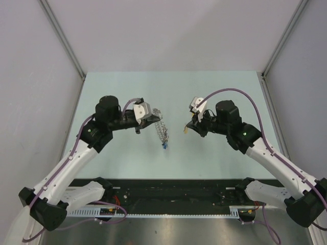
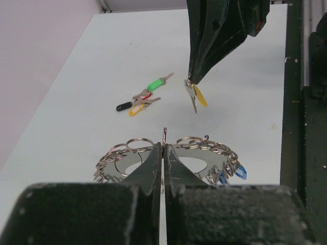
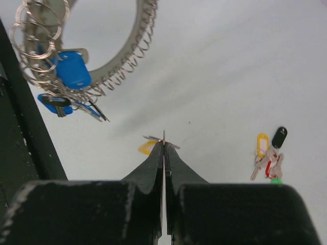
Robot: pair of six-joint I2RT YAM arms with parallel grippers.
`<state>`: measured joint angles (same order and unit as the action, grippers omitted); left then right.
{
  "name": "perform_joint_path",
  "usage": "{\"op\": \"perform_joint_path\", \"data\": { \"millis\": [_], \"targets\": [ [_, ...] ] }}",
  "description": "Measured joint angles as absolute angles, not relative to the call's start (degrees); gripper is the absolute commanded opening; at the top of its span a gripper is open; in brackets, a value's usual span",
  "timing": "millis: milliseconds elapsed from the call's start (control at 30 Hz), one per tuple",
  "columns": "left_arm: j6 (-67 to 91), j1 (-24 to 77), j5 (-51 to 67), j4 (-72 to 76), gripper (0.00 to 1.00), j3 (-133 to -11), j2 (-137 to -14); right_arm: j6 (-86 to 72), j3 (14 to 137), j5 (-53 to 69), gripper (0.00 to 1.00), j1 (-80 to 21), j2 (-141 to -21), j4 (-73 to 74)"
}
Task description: Put the keys on the keyring
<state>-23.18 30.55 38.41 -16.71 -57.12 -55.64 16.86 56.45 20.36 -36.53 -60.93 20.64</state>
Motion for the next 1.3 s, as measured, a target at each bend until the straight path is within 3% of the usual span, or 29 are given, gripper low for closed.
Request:
{"op": "perform_joint_path", "data": {
  "millis": [400,1300],
  "targets": [
    [-32.77,31.88,45.91,-21.1,0.0,-61.56,-64.45,20.05,56.23,28.91,0.0,-36.75,-57.43,18.35],
    [-36.03,37.95,37.58,-17.61,0.0,-52.07,-56.97,29.21,56.1,27.42,0.0,-46.39,-62.67,14.44]
  ]
}}
